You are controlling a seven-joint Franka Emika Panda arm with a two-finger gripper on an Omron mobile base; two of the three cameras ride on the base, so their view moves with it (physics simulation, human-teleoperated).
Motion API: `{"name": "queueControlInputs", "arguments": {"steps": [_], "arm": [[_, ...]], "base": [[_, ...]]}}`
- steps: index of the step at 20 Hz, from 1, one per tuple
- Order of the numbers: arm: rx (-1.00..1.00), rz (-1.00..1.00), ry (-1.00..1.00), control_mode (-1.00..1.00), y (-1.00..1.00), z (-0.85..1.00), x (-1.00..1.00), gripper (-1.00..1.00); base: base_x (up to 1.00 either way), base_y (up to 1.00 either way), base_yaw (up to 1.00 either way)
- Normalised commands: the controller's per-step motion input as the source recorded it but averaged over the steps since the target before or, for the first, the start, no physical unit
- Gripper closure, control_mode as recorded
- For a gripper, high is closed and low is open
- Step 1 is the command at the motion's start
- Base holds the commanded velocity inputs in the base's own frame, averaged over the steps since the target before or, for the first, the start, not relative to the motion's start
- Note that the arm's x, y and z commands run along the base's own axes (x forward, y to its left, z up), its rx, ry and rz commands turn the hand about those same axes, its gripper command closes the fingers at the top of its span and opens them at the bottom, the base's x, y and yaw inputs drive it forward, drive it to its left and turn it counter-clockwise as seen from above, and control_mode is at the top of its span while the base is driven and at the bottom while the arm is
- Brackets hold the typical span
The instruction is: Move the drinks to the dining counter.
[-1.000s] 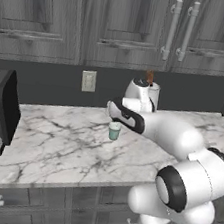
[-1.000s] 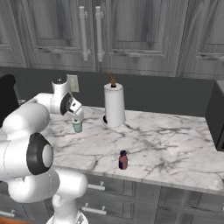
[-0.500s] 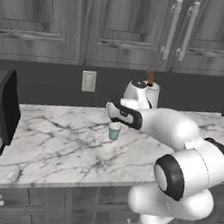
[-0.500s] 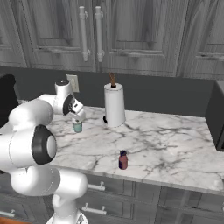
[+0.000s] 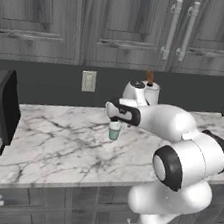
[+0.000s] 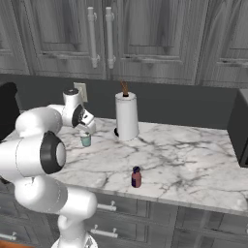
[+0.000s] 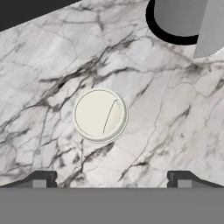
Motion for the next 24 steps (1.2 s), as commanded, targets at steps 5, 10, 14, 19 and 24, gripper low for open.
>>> {"name": "queueControlInputs", "arguments": {"steps": [5,10,14,19,24], "arm": [[0.00,0.00,0.01,-1.00,0.00,-0.10,0.13,-1.00],[0.00,0.00,0.00,-1.00,0.00,-0.12,0.16,-1.00],[0.00,0.00,0.00,-1.00,0.00,-0.07,0.12,-1.00],[0.00,0.00,0.00,-1.00,0.00,-0.02,0.06,-1.00],[0.00,0.00,0.00,-1.00,0.00,-0.12,0.09,-1.00]], "base": [[0.00,0.00,0.00],[0.00,0.00,0.00],[0.00,0.00,0.00],[0.00,0.00,0.00],[0.00,0.00,0.00]]}}
